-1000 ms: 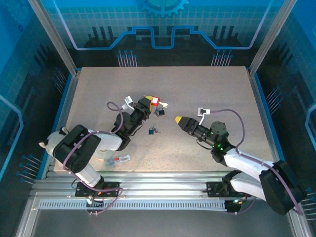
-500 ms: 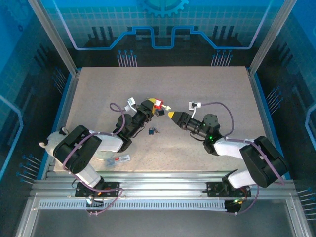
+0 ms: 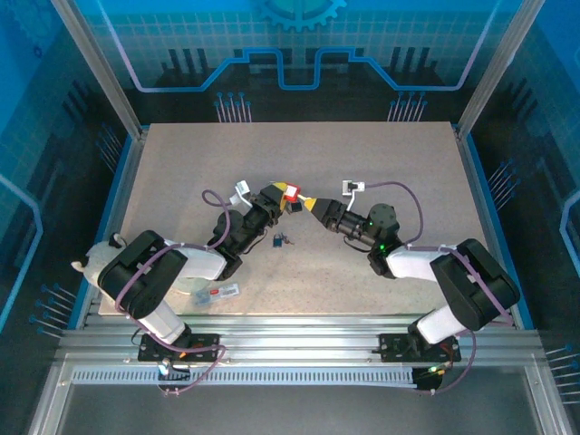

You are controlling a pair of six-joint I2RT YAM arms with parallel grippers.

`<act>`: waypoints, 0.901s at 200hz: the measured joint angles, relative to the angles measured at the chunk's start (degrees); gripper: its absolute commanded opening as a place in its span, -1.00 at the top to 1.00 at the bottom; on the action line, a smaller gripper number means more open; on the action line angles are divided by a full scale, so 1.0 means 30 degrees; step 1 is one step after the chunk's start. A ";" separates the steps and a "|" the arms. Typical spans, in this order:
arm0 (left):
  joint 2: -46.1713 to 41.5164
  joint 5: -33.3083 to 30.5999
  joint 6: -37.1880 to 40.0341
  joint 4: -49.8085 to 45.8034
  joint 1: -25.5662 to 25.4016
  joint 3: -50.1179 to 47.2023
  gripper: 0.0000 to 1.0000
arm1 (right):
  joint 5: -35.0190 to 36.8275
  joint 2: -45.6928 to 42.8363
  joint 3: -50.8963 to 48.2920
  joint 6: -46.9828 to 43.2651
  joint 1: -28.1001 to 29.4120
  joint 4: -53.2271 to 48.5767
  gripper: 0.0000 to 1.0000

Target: Lock with the key

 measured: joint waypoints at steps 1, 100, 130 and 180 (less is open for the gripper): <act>0.0000 -0.0007 0.0000 0.0000 -0.0007 0.0000 1.00 | 0.0000 0.0007 0.0022 -0.0007 0.0000 -0.0007 0.18; 0.0000 0.0000 -0.0007 0.0000 -0.0080 -0.0022 1.00 | 0.0000 0.0780 0.0714 0.0109 0.0015 0.0109 0.50; -0.0007 0.0000 -0.0007 0.0000 -0.0080 -0.0022 1.00 | -0.0007 0.0780 0.0765 0.0109 0.0015 0.0087 0.69; -0.0255 -0.0044 0.0058 0.0109 -0.0073 -0.0240 1.00 | -0.0015 0.0831 0.0816 0.0539 0.0022 -0.0262 1.00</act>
